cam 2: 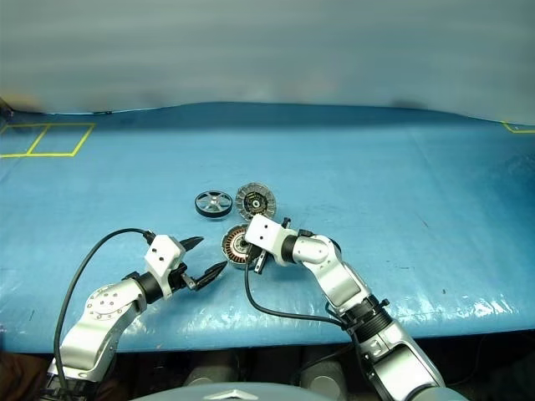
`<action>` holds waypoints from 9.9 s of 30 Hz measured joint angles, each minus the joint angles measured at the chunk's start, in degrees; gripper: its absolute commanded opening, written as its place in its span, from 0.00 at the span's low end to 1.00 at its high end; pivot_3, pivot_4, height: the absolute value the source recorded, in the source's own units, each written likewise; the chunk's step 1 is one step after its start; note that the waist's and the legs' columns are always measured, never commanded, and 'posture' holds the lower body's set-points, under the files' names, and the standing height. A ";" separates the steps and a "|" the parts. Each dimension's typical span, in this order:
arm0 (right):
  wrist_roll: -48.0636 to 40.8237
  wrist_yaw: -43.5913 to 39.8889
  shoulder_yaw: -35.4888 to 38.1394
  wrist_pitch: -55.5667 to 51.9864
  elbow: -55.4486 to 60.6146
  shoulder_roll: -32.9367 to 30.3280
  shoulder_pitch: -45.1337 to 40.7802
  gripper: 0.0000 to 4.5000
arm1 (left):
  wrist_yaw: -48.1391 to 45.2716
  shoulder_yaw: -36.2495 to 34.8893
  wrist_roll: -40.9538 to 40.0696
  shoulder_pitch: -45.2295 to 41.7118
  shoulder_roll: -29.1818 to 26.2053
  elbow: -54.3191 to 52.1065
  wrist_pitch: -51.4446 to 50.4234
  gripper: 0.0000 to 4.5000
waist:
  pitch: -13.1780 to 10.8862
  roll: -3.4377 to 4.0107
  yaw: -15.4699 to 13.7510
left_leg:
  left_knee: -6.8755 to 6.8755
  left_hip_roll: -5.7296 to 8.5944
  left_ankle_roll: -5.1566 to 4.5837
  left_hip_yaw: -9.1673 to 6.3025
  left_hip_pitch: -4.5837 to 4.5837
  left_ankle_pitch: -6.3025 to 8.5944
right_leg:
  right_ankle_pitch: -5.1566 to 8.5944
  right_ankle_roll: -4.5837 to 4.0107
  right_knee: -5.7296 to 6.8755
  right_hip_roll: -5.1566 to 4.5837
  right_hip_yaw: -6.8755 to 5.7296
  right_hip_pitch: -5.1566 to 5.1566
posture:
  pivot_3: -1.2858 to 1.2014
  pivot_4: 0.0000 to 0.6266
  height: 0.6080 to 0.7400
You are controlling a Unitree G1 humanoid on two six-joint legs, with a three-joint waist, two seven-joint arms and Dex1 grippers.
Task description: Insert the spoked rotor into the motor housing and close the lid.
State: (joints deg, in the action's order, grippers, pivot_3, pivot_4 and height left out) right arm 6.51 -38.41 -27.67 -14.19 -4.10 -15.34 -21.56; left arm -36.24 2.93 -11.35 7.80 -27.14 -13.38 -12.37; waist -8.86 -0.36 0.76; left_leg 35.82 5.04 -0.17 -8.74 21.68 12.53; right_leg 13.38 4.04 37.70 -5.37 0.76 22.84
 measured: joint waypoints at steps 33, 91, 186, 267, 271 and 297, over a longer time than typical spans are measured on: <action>-3.39 -2.43 3.24 -6.00 6.85 -0.50 2.76 0.00 | 0.00 -0.01 0.30 -0.10 0.01 0.63 0.06 1.00 | 0.03 0.01 -0.13 | -0.60 0.00 -0.20 -0.15 0.50 -0.08 | 0.02 0.31 -0.41 0.13 -0.11 0.63 | 0.52 0.24 1.00; -9.29 -2.72 4.52 -12.63 13.10 0.27 5.04 0.00 | -1.00 4.41 4.59 -3.05 0.61 5.86 1.69 1.00 | -0.01 0.05 0.17 | -0.24 0.00 -0.32 -0.19 0.98 -0.04 | -0.49 0.17 -0.70 0.34 -0.13 0.69 | 0.52 0.24 1.00; -17.33 2.56 12.17 -16.53 17.22 0.72 9.69 0.00 | -2.02 -0.44 6.65 -21.29 -12.69 0.49 -11.28 1.00 | 0.06 0.24 0.63 | 0.08 -0.64 -0.14 0.32 0.95 -0.15 | -0.90 0.14 -0.68 1.04 0.12 0.60 | 0.52 0.24 1.00; -18.61 3.28 12.07 -16.10 18.66 -2.23 10.52 0.00 | -12.19 12.23 17.89 -36.13 -12.90 26.32 -15.84 0.37 | -0.01 0.07 1.38 | 0.24 -0.64 -0.13 0.50 0.95 -0.25 | -1.12 -0.01 -0.40 1.04 0.35 0.71 | 0.52 0.24 1.00; -18.58 3.33 11.93 -16.09 18.66 -2.21 10.53 0.00 | -11.10 11.09 17.88 -34.73 -12.92 25.20 -15.50 0.37 | -0.01 0.07 1.37 | 0.24 -0.65 -0.13 0.50 0.95 -0.25 | -1.12 -0.01 -0.40 1.03 0.35 0.71 | 0.52 0.24 1.00; -18.33 3.30 11.06 -15.79 18.22 -2.24 10.53 0.00 | -6.56 1.63 8.25 -33.18 -9.57 23.58 -20.94 0.71 | -0.02 0.06 1.32 | 0.24 -0.64 -0.11 0.49 0.97 -0.27 | -1.14 -0.02 -0.40 1.03 0.34 0.73 | 0.52 0.24 1.00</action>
State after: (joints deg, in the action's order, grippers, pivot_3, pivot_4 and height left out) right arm -11.82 -35.11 -16.61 -29.98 14.13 -17.58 -11.03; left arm -42.80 4.57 -3.10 -25.38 -36.70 10.20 -33.31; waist -8.89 -0.30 2.08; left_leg 36.06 4.40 -0.28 -8.25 22.65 12.27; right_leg 12.24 4.02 37.30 -4.34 1.09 23.56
